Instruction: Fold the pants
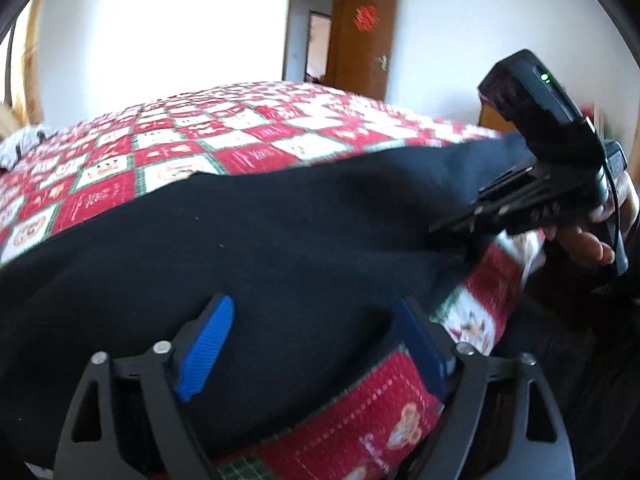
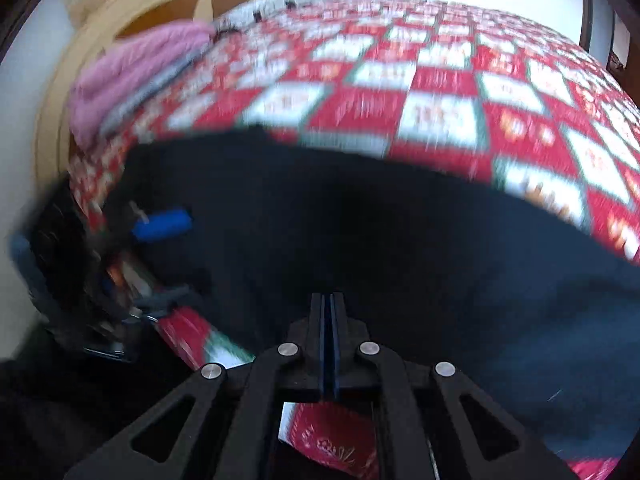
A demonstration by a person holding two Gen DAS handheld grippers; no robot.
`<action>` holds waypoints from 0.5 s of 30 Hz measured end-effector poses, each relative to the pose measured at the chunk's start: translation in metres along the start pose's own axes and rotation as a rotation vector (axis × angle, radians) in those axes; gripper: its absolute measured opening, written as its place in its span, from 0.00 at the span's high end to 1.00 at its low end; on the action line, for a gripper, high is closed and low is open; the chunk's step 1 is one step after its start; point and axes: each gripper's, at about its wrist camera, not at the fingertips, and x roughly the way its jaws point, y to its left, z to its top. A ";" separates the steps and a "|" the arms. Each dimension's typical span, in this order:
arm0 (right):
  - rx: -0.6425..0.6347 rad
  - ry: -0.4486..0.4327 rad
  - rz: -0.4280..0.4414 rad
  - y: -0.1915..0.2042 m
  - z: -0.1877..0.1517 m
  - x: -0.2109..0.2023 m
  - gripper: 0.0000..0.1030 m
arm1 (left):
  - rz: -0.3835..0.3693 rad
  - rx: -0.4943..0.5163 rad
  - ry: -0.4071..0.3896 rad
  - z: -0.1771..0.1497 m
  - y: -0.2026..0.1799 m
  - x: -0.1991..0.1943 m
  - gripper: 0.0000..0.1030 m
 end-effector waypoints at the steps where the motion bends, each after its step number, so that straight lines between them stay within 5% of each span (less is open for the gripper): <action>1: 0.004 0.003 -0.005 0.000 -0.007 0.004 0.97 | 0.008 0.017 0.009 -0.004 -0.002 -0.001 0.15; 9: 0.020 -0.080 0.015 0.001 -0.022 -0.019 0.97 | 0.043 -0.022 -0.025 -0.006 0.002 -0.015 0.15; 12: -0.028 -0.014 -0.034 0.005 -0.030 -0.002 0.93 | 0.048 -0.024 -0.007 -0.007 0.004 -0.014 0.15; 15: -0.010 -0.053 -0.004 0.002 -0.033 -0.011 0.87 | 0.083 -0.013 -0.027 -0.003 0.007 -0.019 0.15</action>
